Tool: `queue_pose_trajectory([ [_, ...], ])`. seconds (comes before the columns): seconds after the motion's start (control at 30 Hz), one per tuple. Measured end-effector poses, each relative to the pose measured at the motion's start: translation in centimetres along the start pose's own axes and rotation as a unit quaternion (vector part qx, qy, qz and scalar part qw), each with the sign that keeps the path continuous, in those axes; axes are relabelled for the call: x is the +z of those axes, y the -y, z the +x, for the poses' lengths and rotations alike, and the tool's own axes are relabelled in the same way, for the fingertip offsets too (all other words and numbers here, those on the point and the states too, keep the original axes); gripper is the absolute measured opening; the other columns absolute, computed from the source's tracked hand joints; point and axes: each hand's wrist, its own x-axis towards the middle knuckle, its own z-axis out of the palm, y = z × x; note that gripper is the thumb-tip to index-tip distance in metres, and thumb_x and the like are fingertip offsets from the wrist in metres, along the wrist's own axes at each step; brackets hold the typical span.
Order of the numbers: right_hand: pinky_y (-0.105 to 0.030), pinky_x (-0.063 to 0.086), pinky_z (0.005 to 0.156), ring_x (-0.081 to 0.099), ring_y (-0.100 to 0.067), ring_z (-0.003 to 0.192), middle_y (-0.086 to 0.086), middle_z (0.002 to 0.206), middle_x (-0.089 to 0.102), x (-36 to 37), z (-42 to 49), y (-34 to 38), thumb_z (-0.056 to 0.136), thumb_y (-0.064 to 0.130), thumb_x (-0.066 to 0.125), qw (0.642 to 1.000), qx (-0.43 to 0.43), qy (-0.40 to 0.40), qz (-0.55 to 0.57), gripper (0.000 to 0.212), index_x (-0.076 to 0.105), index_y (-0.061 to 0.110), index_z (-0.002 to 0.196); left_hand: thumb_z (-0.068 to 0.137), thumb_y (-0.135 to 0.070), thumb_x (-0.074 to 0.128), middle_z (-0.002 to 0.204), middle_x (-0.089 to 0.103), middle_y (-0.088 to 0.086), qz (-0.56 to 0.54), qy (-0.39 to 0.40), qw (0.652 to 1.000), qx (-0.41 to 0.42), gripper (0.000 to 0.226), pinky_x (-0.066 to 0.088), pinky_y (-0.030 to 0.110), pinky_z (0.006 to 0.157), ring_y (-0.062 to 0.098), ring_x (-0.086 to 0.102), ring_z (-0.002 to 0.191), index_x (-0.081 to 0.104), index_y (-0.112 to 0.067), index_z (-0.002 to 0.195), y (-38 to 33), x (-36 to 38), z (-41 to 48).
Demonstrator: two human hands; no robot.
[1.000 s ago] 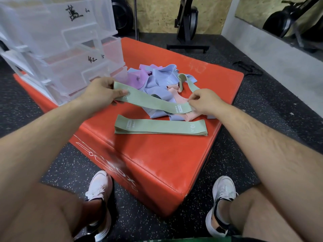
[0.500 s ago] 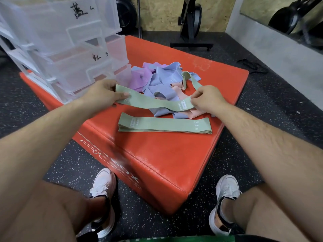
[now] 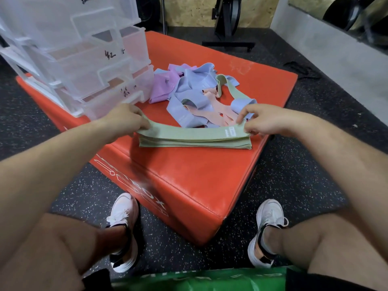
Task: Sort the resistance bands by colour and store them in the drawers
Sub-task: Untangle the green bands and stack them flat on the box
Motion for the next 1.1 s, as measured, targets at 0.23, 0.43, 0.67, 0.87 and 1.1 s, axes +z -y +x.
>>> queue_pose_trajectory([
  [0.23, -0.025, 0.049, 0.057, 0.062, -0.015, 0.063, -0.007, 0.084, 0.069, 1.6, 0.6, -0.5, 0.086, 0.003, 0.060, 0.997, 0.012, 0.020, -0.078, 0.023, 0.068, 0.017, 0.101, 0.073, -0.020, 0.078, 0.081, 0.060, -0.002, 0.174, -0.048, 0.981, 0.078, 0.019, 0.044, 0.031, 0.066, 0.021, 0.057, 0.078, 0.067, -0.016, 0.089, 1.0, 1.3, 0.2],
  [0.43, -0.027, 0.055, 0.057, 0.064, -0.011, 0.060, -0.002, 0.078, 0.068, 1.7, 1.1, -0.8, 0.084, 0.003, 0.068, 0.997, 0.008, 0.023, -0.079, 0.019, 0.069, 0.015, 0.098, 0.074, -0.024, 0.082, 0.102, 0.056, 0.011, 0.210, -0.078, 0.967, 0.118, 0.038, 0.039, 0.032, 0.073, 0.022, 0.048, 0.085, 0.061, -0.011, 0.103, 2.2, 1.8, 0.9],
  [0.67, -0.035, 0.054, 0.073, 0.067, -0.023, 0.075, 0.008, 0.083, 0.063, 1.9, 1.2, -1.0, 0.081, 0.017, 0.074, 0.984, -0.015, -0.006, -0.180, 0.019, 0.069, 0.031, 0.093, 0.085, -0.011, 0.067, 0.093, 0.055, 0.013, 0.307, -0.034, 0.921, 0.237, 0.006, 0.043, 0.039, 0.086, 0.034, 0.056, 0.096, 0.065, -0.007, 0.088, 2.1, 2.6, 0.6],
  [0.87, -0.028, 0.047, 0.070, 0.060, -0.015, 0.083, 0.008, 0.094, 0.061, 1.8, 0.9, -1.3, 0.086, 0.026, 0.072, 0.978, -0.036, -0.005, -0.207, 0.016, 0.068, 0.034, 0.099, 0.083, -0.014, 0.062, 0.085, 0.050, 0.001, 0.336, -0.020, 0.907, 0.252, 0.004, 0.048, 0.041, 0.084, 0.031, 0.057, 0.093, 0.065, -0.015, 0.085, 2.0, 2.1, 0.5],
  [1.1, -0.035, 0.053, 0.086, 0.060, -0.019, 0.094, 0.005, 0.108, 0.052, 1.3, 0.9, 0.1, 0.086, 0.044, 0.065, 0.973, -0.069, -0.030, -0.218, 0.007, 0.065, 0.045, 0.093, 0.076, -0.032, 0.044, 0.076, 0.048, -0.005, 0.305, -0.061, 0.903, 0.296, 0.017, 0.053, 0.045, 0.071, 0.027, 0.055, 0.079, 0.059, -0.023, 0.076, -0.1, 3.5, 0.5],
])
